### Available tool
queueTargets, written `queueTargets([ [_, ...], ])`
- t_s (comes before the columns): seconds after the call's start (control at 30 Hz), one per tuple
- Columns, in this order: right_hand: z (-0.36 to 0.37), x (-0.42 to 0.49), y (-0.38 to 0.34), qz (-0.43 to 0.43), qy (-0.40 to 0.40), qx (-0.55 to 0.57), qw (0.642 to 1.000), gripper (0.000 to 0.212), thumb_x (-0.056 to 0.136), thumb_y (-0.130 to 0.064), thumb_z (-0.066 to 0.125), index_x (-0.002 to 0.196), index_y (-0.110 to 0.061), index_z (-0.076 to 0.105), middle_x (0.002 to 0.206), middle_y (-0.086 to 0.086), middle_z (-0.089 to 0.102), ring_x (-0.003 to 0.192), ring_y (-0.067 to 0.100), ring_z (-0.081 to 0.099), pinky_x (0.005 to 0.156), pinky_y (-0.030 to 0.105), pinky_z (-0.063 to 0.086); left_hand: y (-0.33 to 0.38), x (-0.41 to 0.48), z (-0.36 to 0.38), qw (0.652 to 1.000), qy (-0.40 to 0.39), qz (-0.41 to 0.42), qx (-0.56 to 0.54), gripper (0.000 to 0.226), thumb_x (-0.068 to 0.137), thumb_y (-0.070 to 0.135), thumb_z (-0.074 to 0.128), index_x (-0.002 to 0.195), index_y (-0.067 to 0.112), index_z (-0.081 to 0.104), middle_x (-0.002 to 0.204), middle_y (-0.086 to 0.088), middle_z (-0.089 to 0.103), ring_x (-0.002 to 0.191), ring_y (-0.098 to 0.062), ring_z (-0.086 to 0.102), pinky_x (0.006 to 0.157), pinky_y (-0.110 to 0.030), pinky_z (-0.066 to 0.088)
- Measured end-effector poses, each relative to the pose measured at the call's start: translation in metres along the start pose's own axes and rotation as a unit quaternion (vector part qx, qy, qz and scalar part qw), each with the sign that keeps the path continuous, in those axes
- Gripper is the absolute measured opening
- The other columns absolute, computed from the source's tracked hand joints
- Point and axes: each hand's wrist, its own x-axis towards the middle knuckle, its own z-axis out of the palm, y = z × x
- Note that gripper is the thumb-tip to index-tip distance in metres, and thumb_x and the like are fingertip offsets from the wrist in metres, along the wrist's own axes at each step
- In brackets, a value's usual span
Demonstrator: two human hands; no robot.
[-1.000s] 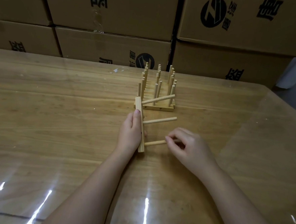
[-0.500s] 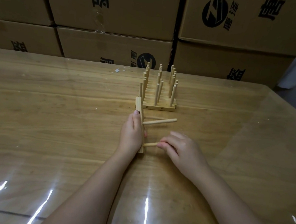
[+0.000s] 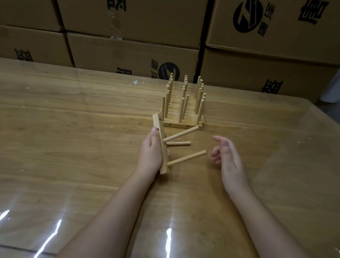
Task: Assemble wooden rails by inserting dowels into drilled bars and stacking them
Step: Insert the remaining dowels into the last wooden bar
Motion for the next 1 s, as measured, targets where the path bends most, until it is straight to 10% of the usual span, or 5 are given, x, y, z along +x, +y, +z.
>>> queueTargets([
  [0.17,0.01,0.013,0.015,-0.021,-0.027,-0.161,0.986,0.028,0.092,-0.019,0.057,0.12,-0.019,0.058,0.111,-0.004,0.058,0.105,0.018,0.056,0.092,0.031,0.044,0.0,-0.002,0.003,0.999,-0.032,0.018,-0.041,0.045,0.104,0.036,0.028,0.09,0.011,0.063,0.061,-0.006,0.057,0.043,-0.004,0.055,0.044,-0.014,0.042],
  [0.37,0.035,0.034,0.002,-0.073,-0.152,-0.403,0.9,0.043,0.093,-0.037,0.049,0.135,-0.031,0.042,0.142,-0.01,0.041,0.13,0.016,0.031,0.101,0.036,0.026,0.003,-0.004,-0.001,0.992,-0.098,0.028,-0.075,0.044,0.103,0.041,0.028,0.093,0.021,0.065,0.052,0.0,0.059,0.05,-0.01,0.057,0.054,-0.023,0.047],
  [0.67,0.059,0.046,0.005,-0.027,-0.092,-0.381,0.92,0.025,0.095,-0.026,0.047,0.115,-0.016,0.057,0.113,0.0,0.057,0.108,0.019,0.05,0.088,0.032,0.042,0.004,-0.002,-0.008,0.979,-0.184,0.01,-0.085,0.042,0.102,0.042,0.03,0.101,0.02,0.067,0.051,-0.001,0.057,0.048,-0.012,0.054,0.052,-0.024,0.046],
  [0.77,0.039,0.032,0.009,0.024,-0.005,-0.219,0.975,0.012,0.097,-0.023,0.044,0.105,-0.022,0.053,0.089,-0.006,0.06,0.079,0.013,0.056,0.059,0.025,0.041,0.007,-0.005,-0.01,0.974,-0.217,0.015,-0.07,0.031,0.102,0.037,0.035,0.108,0.028,0.064,0.05,0.001,0.056,0.045,-0.01,0.052,0.046,-0.021,0.044],
  [1.0,0.019,0.01,0.01,-0.062,-0.004,-0.043,0.997,0.019,0.091,-0.017,0.058,0.083,-0.034,0.059,0.074,-0.022,0.064,0.068,-0.006,0.056,0.061,0.009,0.04,0.01,-0.01,-0.006,0.967,-0.253,0.03,-0.03,0.028,0.102,0.03,0.039,0.114,0.049,0.054,0.053,-0.004,0.052,0.043,-0.011,0.051,0.04,-0.019,0.041],
])
